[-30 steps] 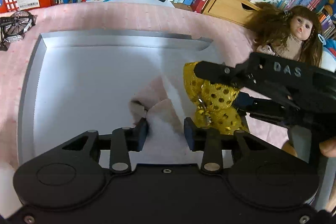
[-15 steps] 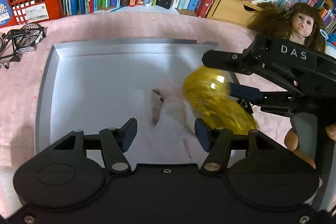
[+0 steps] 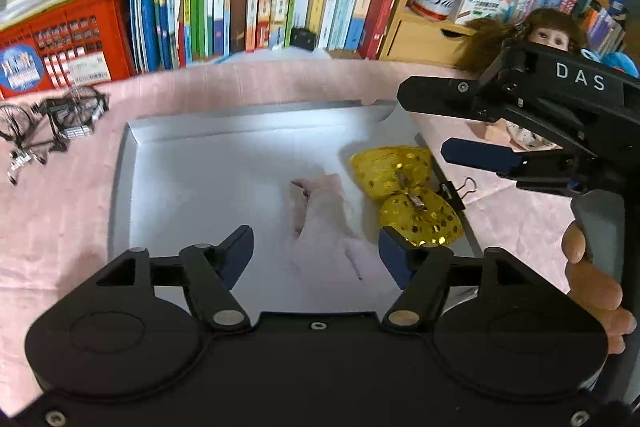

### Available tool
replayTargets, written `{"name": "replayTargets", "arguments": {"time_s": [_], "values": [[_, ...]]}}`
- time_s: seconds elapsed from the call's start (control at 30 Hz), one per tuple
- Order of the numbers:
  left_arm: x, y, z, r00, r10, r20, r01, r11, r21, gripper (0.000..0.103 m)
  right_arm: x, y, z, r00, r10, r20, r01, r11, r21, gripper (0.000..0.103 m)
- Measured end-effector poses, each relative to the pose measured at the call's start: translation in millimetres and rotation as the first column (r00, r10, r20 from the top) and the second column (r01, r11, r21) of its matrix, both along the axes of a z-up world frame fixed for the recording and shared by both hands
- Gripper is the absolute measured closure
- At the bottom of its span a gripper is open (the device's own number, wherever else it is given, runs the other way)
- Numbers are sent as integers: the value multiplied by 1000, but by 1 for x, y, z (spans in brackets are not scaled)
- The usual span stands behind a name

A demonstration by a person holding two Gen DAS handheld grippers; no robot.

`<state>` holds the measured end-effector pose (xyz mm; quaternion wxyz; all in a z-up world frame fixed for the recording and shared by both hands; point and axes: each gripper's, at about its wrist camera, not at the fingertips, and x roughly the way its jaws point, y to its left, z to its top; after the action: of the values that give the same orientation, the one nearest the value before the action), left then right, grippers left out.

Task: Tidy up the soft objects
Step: 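Open the left tool to drop the towel while the right tool releases the bow into the tray, then move both tools back toward the remaining cloths on the table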

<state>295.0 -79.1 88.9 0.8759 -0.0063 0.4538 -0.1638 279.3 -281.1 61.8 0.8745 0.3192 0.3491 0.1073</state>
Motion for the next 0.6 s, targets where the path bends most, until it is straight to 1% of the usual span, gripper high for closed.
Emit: {"name": "replayTargets", "arguments": {"time_s": [0.07, 0.3, 0.47, 0.6], "values": [[-8, 3, 6, 1000, -8, 26, 8, 1000, 2, 29, -9, 2, 8, 999, 14, 35, -13, 1000, -18, 18], [-39, 6, 21, 995, -46, 90, 47, 999, -14, 25, -46, 12, 31, 988, 63, 139, -49, 993, -106, 11], [-61, 10, 29, 989, -67, 130, 70, 997, -19, 23, -73, 15, 37, 979, 80, 189, -57, 991, -121, 7], [-79, 14, 33, 986, -76, 151, 85, 995, -53, 22, -98, 17, 39, 968, 86, 234, -54, 988, -143, 4]]}}
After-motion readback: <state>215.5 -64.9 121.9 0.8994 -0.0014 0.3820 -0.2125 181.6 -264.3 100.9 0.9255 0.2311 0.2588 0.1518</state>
